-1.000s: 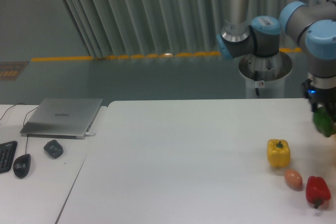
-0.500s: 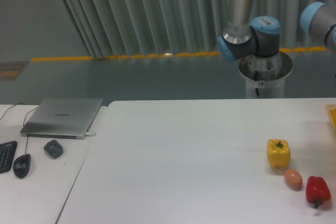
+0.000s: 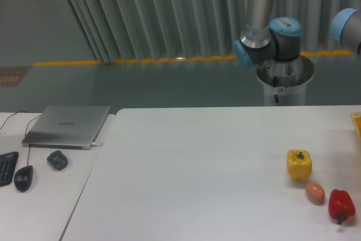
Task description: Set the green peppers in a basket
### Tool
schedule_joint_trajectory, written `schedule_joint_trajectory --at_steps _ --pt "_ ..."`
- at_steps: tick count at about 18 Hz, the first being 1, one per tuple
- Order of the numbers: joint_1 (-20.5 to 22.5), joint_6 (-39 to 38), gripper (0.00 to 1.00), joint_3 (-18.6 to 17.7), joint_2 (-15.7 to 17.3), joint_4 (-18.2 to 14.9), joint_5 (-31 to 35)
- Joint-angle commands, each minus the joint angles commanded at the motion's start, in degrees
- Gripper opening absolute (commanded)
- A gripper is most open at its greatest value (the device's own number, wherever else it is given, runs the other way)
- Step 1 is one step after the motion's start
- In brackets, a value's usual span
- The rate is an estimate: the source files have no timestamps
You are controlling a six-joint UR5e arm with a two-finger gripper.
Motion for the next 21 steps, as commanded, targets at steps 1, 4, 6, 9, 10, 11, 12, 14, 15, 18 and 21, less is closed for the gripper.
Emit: schedule_joint_trajectory --at_steps 1,4,6,9,10,11,12,14,15,18,21 --pt "-0.09 -0.17 1.0 0.0 0.09 0.09 -0.44" --pt "-0.26 -4.99 1.0 0.17 0.09 0.0 -2.54" --pt "-0.44 -7.98 1.0 0.7 0.09 0.09 -6.14" --pt "-1.49 -11.51 1.0 0.53 -0.17 0.44 -7.3" --pt "-2.28 -12.12 1.0 0.27 -0.18 0.53 -7.39" --pt "-3.33 -13.17 1.0 0.26 -0.18 1.14 -7.56" --pt "-4.73 -15.1 1.0 0.18 -0.35 2.27 -8.26" --pt "-7.02 -20.28 1.0 0.18 -0.79 3.34 -9.4" --pt "-7.55 -21.09 1.0 0.09 -0.7 3.25 -9.5" --pt "-7.82 -21.09 1.0 -0.52 -0.44 3.16 -10.28" --pt "-8.79 -21.71 1.0 -1.76 0.0 3.34 -11.08"
